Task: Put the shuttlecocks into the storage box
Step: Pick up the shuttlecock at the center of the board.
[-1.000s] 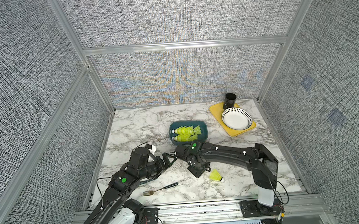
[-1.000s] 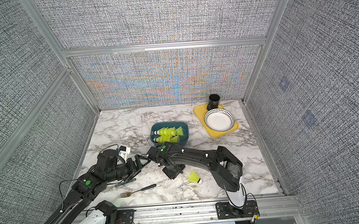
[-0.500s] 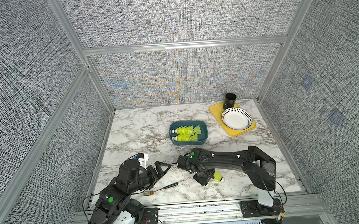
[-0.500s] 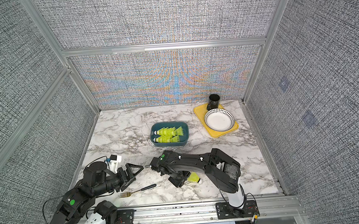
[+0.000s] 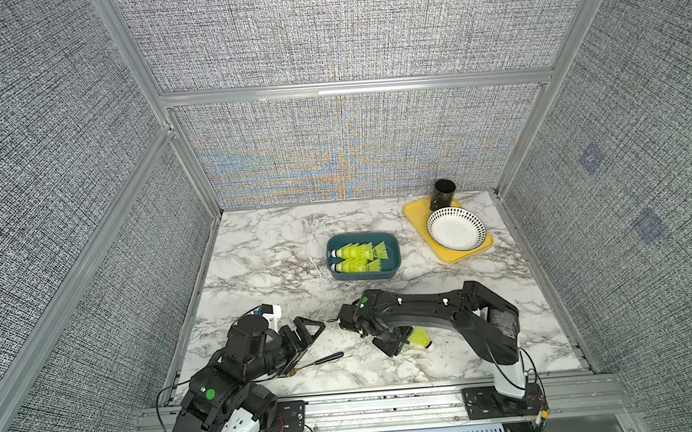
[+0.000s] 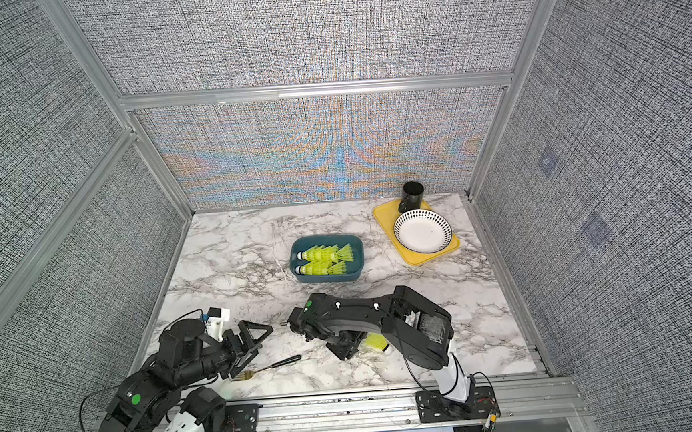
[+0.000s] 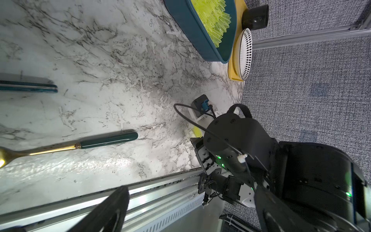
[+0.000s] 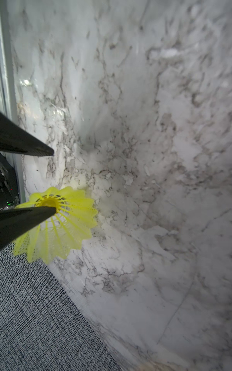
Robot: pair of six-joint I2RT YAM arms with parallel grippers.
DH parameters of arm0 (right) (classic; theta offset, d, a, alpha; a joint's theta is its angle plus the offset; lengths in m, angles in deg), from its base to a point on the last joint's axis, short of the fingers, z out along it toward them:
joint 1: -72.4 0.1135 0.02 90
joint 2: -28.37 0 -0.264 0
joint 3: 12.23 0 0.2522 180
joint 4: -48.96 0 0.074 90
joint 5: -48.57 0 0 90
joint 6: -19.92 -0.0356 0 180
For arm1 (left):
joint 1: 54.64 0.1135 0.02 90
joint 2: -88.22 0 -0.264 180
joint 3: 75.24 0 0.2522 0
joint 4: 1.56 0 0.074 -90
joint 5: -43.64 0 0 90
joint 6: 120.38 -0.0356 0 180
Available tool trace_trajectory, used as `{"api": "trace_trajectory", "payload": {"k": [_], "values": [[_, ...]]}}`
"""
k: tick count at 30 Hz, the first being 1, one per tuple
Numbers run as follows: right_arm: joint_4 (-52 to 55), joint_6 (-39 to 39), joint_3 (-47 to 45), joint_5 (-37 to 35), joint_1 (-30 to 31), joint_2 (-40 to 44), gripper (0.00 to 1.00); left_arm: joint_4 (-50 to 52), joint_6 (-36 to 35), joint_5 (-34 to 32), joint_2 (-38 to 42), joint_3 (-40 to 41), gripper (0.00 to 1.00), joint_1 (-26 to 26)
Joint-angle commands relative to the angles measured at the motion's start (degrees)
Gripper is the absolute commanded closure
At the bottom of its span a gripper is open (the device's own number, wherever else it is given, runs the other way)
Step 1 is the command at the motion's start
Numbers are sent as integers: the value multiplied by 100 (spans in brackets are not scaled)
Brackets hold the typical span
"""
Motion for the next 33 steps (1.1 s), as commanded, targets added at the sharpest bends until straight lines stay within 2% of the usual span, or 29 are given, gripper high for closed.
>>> {"api": "trace_trajectory", "payload": {"k": [1, 8, 14, 19, 22, 25, 29, 33], "values": [[161, -174, -89, -162, -94, 62, 57, -214, 16, -4, -73, -47, 0, 1], [-138, -296, -743, 118, -650, 476, 59, -430, 16, 16, -274, -110, 0, 2], [-521, -234, -1117, 504, -1206, 791, 67, -582, -30, 81, -496, -153, 0, 2], [-630, -117, -1264, 637, -1567, 973, 79, -668, -54, 82, -617, -204, 0, 2], [-644, -90, -1255, 647, -1661, 981, 91, -695, -59, 86, -651, -221, 0, 2], [-639, -89, -1225, 626, -1707, 969, 100, -733, -48, 61, -668, -222, 0, 2], [-641, -83, -1123, 597, -1779, 1011, 100, -870, -10, 63, -736, -185, 0, -3], [-721, -64, -861, 856, -2037, 1232, 100, -1093, 7, 86, -932, -170, 0, -4]]}}
